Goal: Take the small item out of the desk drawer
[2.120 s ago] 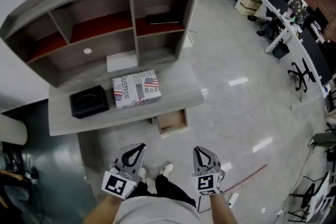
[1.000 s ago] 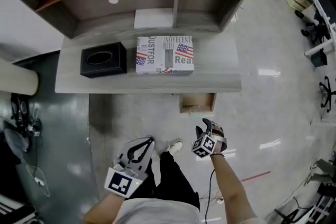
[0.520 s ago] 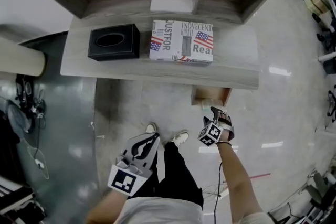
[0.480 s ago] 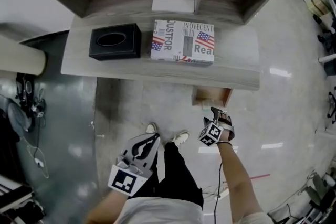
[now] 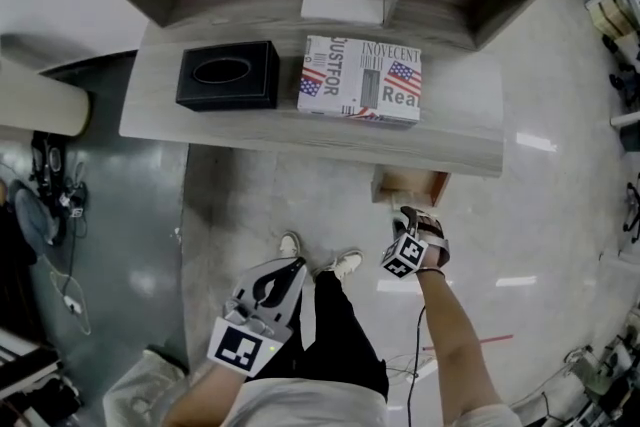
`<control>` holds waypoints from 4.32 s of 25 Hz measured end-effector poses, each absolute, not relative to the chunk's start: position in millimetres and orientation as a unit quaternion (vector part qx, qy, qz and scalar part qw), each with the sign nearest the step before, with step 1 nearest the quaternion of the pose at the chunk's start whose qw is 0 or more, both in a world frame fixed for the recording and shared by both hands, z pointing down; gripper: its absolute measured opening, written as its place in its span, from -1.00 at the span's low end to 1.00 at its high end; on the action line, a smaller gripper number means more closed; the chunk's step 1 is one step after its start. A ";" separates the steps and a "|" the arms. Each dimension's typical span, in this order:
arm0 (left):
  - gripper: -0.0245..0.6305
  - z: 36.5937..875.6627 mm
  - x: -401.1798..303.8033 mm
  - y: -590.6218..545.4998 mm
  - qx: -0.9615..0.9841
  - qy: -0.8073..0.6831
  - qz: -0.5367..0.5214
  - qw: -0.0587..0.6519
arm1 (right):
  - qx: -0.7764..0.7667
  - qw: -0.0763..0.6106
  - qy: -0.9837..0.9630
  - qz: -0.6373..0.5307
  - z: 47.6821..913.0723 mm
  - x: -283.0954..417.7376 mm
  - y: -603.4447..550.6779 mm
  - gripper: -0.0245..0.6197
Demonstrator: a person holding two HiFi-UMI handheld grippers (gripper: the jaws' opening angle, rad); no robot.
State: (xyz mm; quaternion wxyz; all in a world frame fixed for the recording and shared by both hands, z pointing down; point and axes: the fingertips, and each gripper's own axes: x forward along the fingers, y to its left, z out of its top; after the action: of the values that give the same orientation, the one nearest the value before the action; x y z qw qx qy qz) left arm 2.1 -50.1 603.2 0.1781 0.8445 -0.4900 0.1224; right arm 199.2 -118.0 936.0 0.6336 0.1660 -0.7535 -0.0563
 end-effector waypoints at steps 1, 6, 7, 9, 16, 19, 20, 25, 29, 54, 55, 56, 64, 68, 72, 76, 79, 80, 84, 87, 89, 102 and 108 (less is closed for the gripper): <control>-0.87 602.2 2.1 -51.0 0.846 -0.488 0.122 0.176 | 0.168 0.635 -0.751 -0.060 935.3 200.8 -118.4 -0.56; -0.87 598.0 -1.9 -53.9 0.848 -0.486 0.117 0.175 | 0.226 0.624 -0.748 -0.015 928.9 212.3 -125.3 -0.83; -0.87 597.7 -2.7 -54.0 0.849 -0.485 0.117 0.176 | 0.250 0.614 -0.749 0.008 926.1 215.2 -129.1 -0.84; -0.87 597.3 -2.9 -54.0 0.853 -0.479 0.118 0.171 | 0.295 0.588 -0.752 0.051 917.1 218.9 -136.1 -0.85; -0.87 583.0 4.4 -58.5 0.866 -0.463 0.099 0.162 | 0.371 0.514 -0.768 0.087 862.2 217.4 -147.5 -0.85; -0.87 570.5 3.1 -62.3 0.872 -0.456 0.093 0.152 | 0.391 0.498 -0.768 0.097 842.5 215.3 -148.2 -0.85; -0.87 565.9 2.4 -63.5 0.874 -0.454 0.090 0.147 | 0.397 0.493 -0.767 0.099 835.6 215.2 -147.8 -0.85; -0.87 543.8 -3.8 -71.3 0.882 -0.449 0.077 0.124 | 0.433 0.458 -0.767 0.120 800.4 217.9 -145.3 -0.85; -0.87 529.7 -11.0 -76.2 0.884 -0.447 0.073 0.114 | 0.462 0.428 -0.765 0.136 770.1 222.8 -143.1 -0.85; -0.87 432.1 -66.0 -99.2 0.877 -0.480 -0.010 0.019 | 0.578 0.221 -0.779 0.100 544.6 214.8 -135.0 -0.85; -0.87 428.9 -69.3 -100.8 0.875 -0.484 -0.014 0.017 | 0.584 0.208 -0.778 0.097 533.5 214.7 -136.9 -0.85; -0.87 425.9 -72.3 -102.5 0.873 -0.487 -0.017 0.014 | 0.589 0.195 -0.779 0.094 522.7 214.4 -138.9 -0.85; -0.87 402.0 -93.1 -109.1 0.861 -0.507 -0.033 -0.024 | 0.595 0.118 -0.792 0.065 448.6 210.2 -140.0 -0.85; -0.87 391.7 -102.1 -110.1 0.855 -0.516 -0.046 -0.028 | 0.592 0.086 -0.800 0.048 413.5 210.5 -131.8 -0.85; -0.87 382.4 -114.4 -112.1 0.847 -0.528 -0.057 -0.030 | 0.594 0.065 -0.802 0.026 382.7 214.2 -123.8 -0.85; -0.87 377.3 -132.0 -111.5 0.834 -0.547 -0.068 -0.028 | 0.597 0.052 -0.801 0.013 364.3 217.1 -118.6 -0.85; -0.87 376.2 -144.5 -107.2 0.823 -0.562 -0.073 -0.022 | 0.601 0.042 -0.798 0.008 353.6 220.1 -113.8 -0.85; -0.87 376.7 -148.0 -105.4 0.820 -0.567 -0.074 -0.020 | 0.602 0.040 -0.798 0.007 350.2 220.8 -111.9 -0.85; -0.87 382.9 -162.8 -100.9 0.807 -0.585 -0.078 -0.010 | 0.604 0.041 -0.796 -0.005 341.1 225.2 -108.6 -0.85; -0.87 390.0 -173.0 -99.7 0.800 -0.596 -0.072 -0.002 | 0.606 0.046 -0.794 -0.009 339.6 229.4 -110.2 -0.85; -0.87 393.9 -177.3 -101.7 0.799 -0.597 -0.068 0.001 | 0.612 0.044 -0.790 -0.012 337.3 231.2 -112.0 -0.85; -0.87 386.0 -177.1 -122.4 0.820 -0.568 -0.068 -0.007 | 0.636 0.039 -0.771 -0.021 329.5 219.8 -114.3 -0.85; -0.87 386.6 -179.7 -128.4 0.828 -0.556 -0.073 -0.001 | 0.640 0.041 -0.767 -0.020 326.4 212.0 -116.1 -0.85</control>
State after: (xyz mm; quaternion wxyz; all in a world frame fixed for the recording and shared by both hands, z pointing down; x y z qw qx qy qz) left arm -179.7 -128.4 386.6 -0.0009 0.8281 -0.5559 -0.0726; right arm 212.0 -116.1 326.4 0.0413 0.6400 -0.7670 -0.0198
